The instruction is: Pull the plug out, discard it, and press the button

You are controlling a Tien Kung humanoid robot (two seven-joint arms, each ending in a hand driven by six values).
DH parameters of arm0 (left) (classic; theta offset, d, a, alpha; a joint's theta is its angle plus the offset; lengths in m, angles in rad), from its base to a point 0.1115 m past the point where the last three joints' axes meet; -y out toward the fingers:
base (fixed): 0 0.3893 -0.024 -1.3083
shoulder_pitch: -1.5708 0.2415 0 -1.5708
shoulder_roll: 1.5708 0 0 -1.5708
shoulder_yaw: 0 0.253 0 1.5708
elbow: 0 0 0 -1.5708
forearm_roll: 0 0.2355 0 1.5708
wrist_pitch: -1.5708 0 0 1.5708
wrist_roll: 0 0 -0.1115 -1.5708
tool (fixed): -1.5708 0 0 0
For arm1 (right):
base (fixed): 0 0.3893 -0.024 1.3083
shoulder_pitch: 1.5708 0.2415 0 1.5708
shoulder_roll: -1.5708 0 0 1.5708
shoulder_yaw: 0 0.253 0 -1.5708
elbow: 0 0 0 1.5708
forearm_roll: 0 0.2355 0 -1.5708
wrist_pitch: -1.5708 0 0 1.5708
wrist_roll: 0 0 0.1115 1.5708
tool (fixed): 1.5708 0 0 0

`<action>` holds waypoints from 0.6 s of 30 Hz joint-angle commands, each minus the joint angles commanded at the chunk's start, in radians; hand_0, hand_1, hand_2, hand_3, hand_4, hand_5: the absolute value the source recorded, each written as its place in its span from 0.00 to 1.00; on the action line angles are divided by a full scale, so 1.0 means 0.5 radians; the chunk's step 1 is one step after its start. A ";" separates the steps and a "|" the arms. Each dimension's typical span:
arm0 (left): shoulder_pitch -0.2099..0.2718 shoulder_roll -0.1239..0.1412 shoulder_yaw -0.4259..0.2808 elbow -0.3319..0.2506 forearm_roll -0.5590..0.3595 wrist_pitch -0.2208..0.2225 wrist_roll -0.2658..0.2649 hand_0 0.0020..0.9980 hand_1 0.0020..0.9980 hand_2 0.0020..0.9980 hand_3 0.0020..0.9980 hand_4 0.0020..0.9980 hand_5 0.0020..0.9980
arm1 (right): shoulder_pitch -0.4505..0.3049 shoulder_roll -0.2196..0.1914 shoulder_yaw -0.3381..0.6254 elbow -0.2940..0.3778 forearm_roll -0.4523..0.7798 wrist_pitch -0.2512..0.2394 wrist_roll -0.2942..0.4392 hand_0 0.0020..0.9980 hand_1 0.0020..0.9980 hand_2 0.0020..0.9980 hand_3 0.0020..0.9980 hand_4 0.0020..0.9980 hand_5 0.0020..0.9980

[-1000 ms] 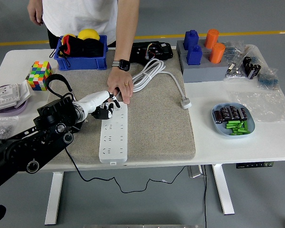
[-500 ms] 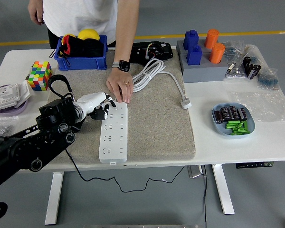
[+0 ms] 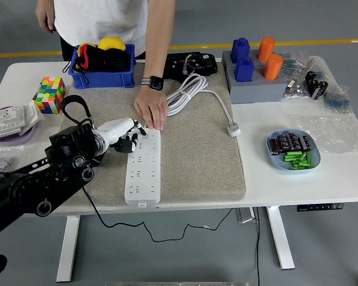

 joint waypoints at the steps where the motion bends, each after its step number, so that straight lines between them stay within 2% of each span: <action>1: 0.000 0.002 0.004 -0.002 -0.002 -0.001 0.000 0.01 0.00 0.13 0.67 0.04 0.00 | 0.000 0.000 0.000 0.000 0.000 0.000 0.000 0.73 0.68 0.66 0.63 0.74 0.59; 9: 0.003 0.021 0.012 -0.026 -0.020 -0.020 0.015 0.01 0.00 0.13 0.66 0.04 0.00 | 0.001 0.002 0.001 0.001 -0.002 0.001 -0.001 0.73 0.68 0.66 0.63 0.74 0.59; 12: 0.010 0.024 -0.035 -0.046 -0.008 -0.005 -0.003 0.01 0.00 0.13 0.66 0.04 0.00 | -0.001 0.002 0.000 0.001 -0.002 0.000 0.000 0.73 0.68 0.66 0.63 0.74 0.59; 16: 0.003 0.030 -0.133 -0.085 0.059 0.048 -0.065 0.01 0.00 0.13 0.66 0.03 0.00 | -0.001 0.002 0.000 0.001 -0.001 0.000 0.000 0.73 0.68 0.66 0.63 0.74 0.59; 18: 0.004 0.035 -0.182 -0.108 0.122 0.110 -0.143 0.01 0.00 0.13 0.66 0.03 0.00 | 0.000 0.002 0.001 0.001 -0.001 0.000 0.000 0.73 0.68 0.66 0.63 0.74 0.59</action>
